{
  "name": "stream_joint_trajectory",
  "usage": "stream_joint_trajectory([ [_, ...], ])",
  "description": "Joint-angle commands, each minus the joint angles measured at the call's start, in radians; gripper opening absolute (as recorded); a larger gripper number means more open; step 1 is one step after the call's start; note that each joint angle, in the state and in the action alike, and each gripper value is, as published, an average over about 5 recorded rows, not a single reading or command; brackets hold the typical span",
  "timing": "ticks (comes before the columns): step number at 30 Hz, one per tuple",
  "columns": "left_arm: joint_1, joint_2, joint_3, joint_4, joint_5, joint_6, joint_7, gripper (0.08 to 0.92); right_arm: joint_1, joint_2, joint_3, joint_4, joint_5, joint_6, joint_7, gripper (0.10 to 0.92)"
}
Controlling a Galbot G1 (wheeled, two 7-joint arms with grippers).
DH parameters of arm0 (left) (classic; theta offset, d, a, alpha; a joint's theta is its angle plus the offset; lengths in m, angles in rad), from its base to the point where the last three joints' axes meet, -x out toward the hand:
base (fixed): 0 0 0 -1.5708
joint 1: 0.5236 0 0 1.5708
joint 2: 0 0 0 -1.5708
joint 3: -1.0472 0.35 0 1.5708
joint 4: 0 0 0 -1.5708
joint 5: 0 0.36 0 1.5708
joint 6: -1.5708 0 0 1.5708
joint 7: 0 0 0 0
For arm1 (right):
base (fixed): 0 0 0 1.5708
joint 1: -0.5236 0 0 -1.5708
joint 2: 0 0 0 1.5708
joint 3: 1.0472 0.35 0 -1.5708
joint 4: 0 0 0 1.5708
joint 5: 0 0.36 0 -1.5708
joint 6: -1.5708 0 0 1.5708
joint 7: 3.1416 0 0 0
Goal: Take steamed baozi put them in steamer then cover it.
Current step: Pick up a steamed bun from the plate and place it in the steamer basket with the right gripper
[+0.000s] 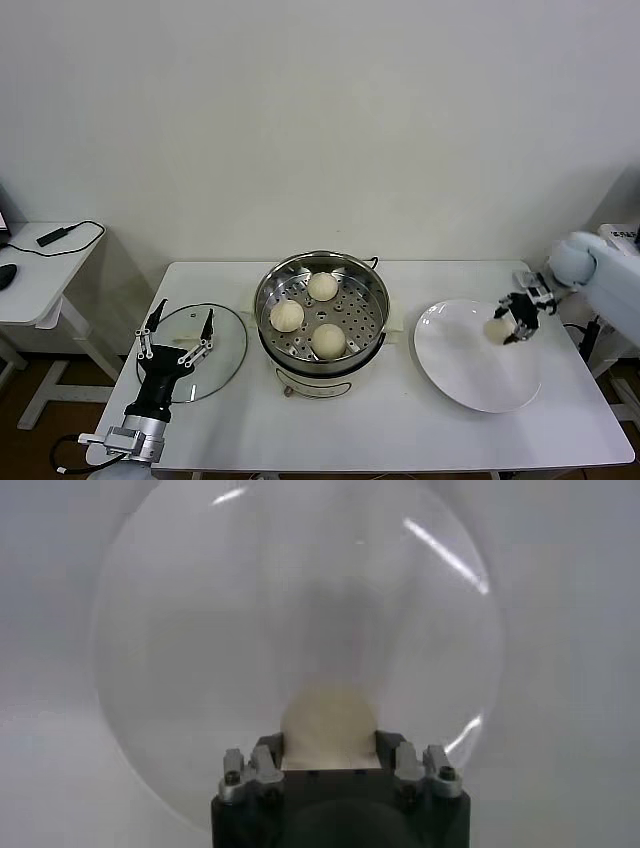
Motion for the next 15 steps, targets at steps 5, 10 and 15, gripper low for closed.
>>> stream_joint_trajectory([
  [5, 0.004, 0.007, 0.013, -0.006, 0.007, -0.003, 0.003, 0.823, 0.655, 0.237, -0.478, 0.23, 0.423, -0.181, -0.058, 0.617],
  [10, 0.006, 0.006, 0.018, -0.011, 0.008, -0.004, 0.002, 0.823, 0.717, 0.393, -0.506, 0.287, 0.558, -0.272, 0.003, 0.611],
  [15, 0.007, 0.007, 0.019, -0.012, 0.008, -0.006, 0.0, 0.823, 0.7, 0.502, -0.514, 0.305, 0.6, -0.307, 0.026, 0.611],
])
